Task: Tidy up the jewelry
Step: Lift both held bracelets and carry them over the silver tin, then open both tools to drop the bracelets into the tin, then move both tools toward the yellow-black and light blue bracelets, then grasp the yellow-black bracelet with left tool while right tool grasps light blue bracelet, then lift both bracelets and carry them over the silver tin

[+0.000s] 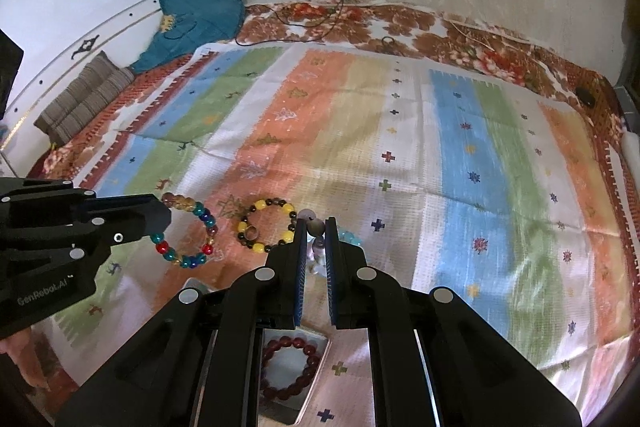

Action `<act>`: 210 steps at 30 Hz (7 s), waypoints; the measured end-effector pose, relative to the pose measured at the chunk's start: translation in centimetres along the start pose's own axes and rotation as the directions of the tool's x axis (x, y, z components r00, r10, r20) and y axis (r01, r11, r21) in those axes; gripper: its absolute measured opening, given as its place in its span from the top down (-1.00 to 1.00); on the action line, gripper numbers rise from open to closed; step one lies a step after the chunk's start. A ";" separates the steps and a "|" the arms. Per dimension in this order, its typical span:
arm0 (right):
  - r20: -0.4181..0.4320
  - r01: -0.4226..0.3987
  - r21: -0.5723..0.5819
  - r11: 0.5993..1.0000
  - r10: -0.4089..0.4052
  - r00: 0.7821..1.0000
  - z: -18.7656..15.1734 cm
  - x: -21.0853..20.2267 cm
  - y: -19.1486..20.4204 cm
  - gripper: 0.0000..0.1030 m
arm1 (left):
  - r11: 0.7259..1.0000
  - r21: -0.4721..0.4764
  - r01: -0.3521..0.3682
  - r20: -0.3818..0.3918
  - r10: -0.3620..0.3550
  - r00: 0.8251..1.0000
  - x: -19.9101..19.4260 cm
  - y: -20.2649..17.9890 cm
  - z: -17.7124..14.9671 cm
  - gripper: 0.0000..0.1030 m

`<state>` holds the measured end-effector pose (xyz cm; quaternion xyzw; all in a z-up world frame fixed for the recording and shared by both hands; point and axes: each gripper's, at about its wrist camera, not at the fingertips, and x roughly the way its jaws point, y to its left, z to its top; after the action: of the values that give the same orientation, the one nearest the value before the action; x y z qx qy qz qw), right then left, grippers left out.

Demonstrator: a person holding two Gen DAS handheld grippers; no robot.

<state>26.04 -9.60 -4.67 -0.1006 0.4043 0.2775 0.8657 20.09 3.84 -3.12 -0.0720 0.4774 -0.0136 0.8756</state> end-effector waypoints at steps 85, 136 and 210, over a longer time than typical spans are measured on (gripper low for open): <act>-0.166 0.118 0.005 0.993 -0.116 0.979 -3.5 2.8 -2.2 -0.25 | 0.982 -0.028 -0.187 -0.039 0.186 0.982 2.8 3.3 -3.1 -0.49; -0.262 0.173 -0.020 0.985 -0.172 0.950 -1.1 13.7 -4.2 -0.25 | 0.986 -0.073 -0.151 -0.196 0.135 0.971 15.0 7.7 1.4 -0.57; -0.102 0.126 -0.057 0.990 -0.131 0.986 0.6 7.2 -1.0 0.76 | 0.995 0.013 -0.100 -0.106 0.100 0.989 8.3 4.0 2.9 0.82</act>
<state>30.71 -7.34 -9.80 -0.1628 0.4349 0.2254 0.8565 26.92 7.32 -9.06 -0.0439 0.5265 0.0248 0.8487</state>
